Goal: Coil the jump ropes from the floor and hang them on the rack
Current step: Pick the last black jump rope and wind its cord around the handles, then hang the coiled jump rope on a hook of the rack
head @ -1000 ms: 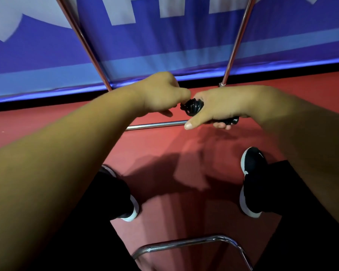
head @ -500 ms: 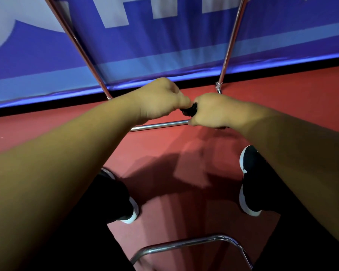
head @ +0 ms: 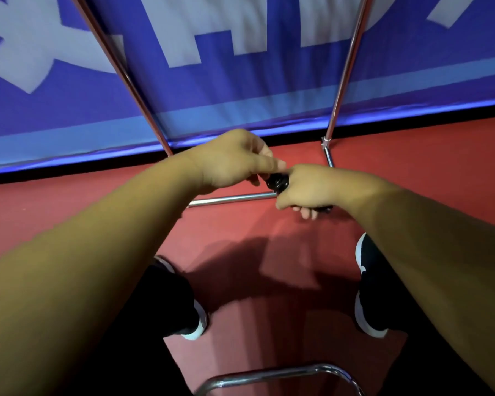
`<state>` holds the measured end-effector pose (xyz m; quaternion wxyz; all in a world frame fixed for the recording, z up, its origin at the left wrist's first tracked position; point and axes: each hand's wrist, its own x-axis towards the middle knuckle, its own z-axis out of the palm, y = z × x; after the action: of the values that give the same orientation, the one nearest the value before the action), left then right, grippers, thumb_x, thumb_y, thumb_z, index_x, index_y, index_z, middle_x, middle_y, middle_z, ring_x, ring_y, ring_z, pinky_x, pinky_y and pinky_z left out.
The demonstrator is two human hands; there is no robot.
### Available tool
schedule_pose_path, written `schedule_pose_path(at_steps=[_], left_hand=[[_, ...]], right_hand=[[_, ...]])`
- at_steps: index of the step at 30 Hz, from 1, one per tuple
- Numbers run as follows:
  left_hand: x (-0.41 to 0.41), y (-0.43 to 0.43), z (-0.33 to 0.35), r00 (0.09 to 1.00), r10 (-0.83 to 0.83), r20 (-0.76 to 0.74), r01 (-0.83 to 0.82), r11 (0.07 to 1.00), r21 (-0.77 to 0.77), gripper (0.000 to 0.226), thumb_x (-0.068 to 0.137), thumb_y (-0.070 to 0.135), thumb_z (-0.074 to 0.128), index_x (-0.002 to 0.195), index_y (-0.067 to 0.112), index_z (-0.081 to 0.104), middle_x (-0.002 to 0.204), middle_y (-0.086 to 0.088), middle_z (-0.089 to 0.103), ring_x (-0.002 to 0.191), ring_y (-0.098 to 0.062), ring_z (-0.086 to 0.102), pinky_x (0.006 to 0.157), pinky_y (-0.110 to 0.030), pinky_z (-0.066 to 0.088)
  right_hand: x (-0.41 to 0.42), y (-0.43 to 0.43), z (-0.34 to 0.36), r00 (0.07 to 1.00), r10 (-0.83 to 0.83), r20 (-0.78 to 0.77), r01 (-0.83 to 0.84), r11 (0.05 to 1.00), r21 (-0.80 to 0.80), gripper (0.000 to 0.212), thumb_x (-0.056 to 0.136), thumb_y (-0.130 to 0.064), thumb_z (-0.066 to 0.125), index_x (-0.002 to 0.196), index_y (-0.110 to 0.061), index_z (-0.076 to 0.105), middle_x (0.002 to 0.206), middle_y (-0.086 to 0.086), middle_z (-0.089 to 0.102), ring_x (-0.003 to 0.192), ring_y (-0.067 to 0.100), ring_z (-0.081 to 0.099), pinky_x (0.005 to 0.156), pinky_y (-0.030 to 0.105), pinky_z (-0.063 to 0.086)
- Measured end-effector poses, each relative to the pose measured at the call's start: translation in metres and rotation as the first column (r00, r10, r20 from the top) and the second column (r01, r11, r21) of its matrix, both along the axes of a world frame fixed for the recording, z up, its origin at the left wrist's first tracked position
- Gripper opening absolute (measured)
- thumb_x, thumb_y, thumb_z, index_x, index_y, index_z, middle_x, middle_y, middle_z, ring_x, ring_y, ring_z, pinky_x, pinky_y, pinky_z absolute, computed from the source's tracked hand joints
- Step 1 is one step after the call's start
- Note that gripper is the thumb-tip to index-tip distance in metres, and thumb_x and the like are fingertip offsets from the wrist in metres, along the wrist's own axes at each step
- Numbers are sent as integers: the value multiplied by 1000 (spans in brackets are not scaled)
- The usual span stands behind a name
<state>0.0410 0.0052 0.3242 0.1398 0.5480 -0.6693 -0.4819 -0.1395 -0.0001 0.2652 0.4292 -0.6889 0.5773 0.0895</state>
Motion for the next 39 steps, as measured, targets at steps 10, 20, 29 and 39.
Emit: schedule_pose_path(at_steps=[10, 20, 29, 39], left_hand=[[0, 1, 15, 966, 252, -54, -258, 939, -229, 25, 93, 32, 78, 86, 10, 69, 68, 0, 71, 58, -11, 63, 66, -31, 57], [-9, 31, 84, 904, 334, -266, -398, 885, -240, 22, 93, 27, 78, 80, 13, 67, 67, -9, 65, 57, -21, 60, 67, -58, 64], [-21, 54, 194, 898, 282, -338, -406, 828, -388, 21, 91, 23, 81, 84, 6, 71, 64, -3, 66, 58, -17, 60, 68, -49, 62], [-15, 53, 286, 905, 247, -347, -397, 783, -478, 37, 89, 56, 66, 85, 20, 72, 76, 4, 71, 78, -21, 68, 92, -55, 60]], right_hand=[[-5, 14, 46, 929, -37, 369, 60, 997, -53, 54, 78, -77, 71, 105, -30, 66, 85, 9, 74, 64, 20, 62, 57, 42, 50], [-10, 43, 126, 680, -222, 699, 404, 909, -104, 18, 92, -31, 83, 102, -18, 74, 83, -1, 75, 76, 8, 67, 75, 25, 51], [-13, 60, 232, 562, -237, 792, 466, 882, -67, 12, 98, -20, 70, 107, -15, 75, 103, 8, 80, 94, 20, 77, 84, 44, 57], [-10, 61, 338, 537, -115, 836, 539, 809, -234, 6, 101, -19, 68, 98, -22, 64, 92, 2, 77, 85, 22, 78, 80, 54, 66]])
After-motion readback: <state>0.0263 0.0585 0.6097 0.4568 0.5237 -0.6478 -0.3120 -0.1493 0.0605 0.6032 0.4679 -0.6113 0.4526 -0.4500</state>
